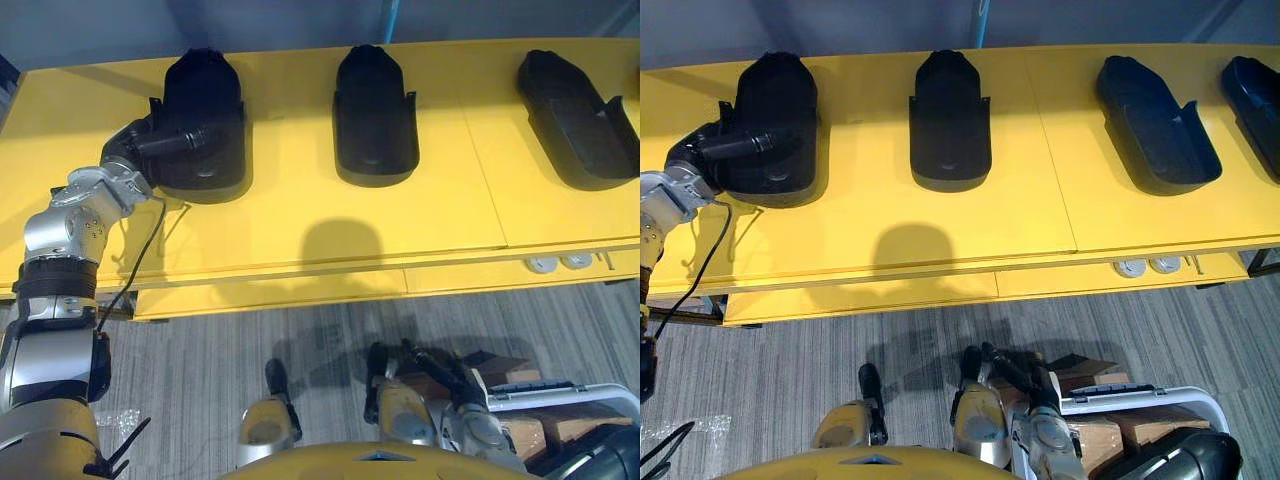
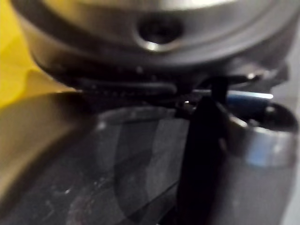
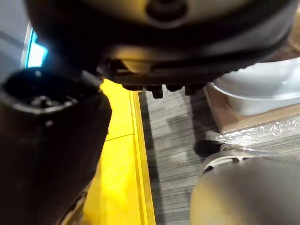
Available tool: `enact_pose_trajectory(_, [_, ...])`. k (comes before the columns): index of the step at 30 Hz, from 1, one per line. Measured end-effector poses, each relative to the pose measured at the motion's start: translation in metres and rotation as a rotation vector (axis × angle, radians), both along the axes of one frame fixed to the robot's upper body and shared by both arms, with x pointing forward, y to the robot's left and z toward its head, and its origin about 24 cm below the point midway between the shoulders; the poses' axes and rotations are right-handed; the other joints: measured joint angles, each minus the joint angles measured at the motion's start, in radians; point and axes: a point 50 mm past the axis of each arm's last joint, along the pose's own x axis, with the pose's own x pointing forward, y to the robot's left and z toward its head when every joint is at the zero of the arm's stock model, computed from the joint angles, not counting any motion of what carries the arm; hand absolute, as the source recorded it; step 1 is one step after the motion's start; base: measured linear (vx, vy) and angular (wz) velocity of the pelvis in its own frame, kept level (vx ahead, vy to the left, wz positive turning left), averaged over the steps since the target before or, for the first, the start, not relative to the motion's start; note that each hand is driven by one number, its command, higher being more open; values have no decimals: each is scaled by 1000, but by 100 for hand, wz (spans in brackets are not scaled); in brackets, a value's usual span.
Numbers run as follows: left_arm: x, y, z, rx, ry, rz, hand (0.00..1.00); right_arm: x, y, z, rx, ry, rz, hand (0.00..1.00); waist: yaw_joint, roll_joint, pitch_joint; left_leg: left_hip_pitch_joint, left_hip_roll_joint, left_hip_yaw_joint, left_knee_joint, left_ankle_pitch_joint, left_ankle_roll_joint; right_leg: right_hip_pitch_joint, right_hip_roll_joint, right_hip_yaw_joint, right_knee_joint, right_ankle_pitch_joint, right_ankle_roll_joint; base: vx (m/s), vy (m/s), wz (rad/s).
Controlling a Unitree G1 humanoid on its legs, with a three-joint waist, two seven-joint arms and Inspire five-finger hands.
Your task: Walk over and take three plastic housings, then place them on the shelf
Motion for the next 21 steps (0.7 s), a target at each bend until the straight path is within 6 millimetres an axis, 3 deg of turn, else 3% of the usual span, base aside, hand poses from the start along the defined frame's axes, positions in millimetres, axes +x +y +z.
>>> enact_pose_trajectory(8, [2,4,9,92,-27,37,100,4,5,2,3,-15,24,100,-8,-5,17,7,3,2,-15,17,2,-3,7,3,1,1,1,1,-3,-1])
enact_pose_trajectory(21, [5,23,29,633,56,298,100,11,11,4,9,-33,51,100,-61,-11,22,38,3,24,-23,10,-1,8,14,29,0,-2,-4,34,-1,-6])
